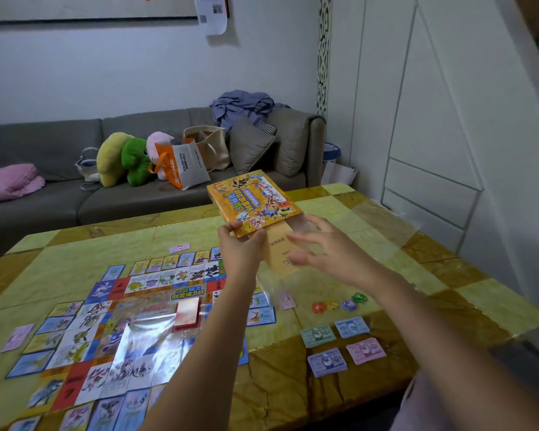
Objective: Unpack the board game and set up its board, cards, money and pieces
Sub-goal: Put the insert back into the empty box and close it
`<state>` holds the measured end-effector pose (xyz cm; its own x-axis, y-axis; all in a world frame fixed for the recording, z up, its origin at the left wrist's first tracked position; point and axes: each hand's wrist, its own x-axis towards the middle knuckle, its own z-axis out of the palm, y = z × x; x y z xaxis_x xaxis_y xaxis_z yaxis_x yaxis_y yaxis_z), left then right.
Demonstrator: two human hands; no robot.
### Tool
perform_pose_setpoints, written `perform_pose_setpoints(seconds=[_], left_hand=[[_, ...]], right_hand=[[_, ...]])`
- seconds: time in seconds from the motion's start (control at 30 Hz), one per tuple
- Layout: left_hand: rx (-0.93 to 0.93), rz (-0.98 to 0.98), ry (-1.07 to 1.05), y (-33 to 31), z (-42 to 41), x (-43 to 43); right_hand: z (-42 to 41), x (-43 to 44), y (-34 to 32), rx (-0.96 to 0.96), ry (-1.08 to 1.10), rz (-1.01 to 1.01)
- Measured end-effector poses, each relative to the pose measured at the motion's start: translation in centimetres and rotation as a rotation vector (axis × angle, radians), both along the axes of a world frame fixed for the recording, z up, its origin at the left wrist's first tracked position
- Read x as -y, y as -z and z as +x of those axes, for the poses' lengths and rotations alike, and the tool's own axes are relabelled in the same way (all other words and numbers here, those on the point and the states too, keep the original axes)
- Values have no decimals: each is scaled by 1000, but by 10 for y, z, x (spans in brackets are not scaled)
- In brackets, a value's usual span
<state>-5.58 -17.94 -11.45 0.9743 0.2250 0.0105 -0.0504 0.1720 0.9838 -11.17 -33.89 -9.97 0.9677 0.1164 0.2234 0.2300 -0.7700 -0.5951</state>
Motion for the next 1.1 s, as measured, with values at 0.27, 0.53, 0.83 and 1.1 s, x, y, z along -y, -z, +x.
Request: perform_pose_setpoints(seconds=[0.27,0.53,0.83,1.1], left_hand=[[-26,50,0,-3,2,-7],[50,177,-40,-1,5,-23],[15,83,233,-16,-1,-35],[-87,132,430,-17,-12,-23]], right_hand=[[-9,14,0,-76,-170,-64],[-13,15,1,0,-172,-93],[-15,23,8,14,-231,-81],[-10,30,7,101,-142,-42]])
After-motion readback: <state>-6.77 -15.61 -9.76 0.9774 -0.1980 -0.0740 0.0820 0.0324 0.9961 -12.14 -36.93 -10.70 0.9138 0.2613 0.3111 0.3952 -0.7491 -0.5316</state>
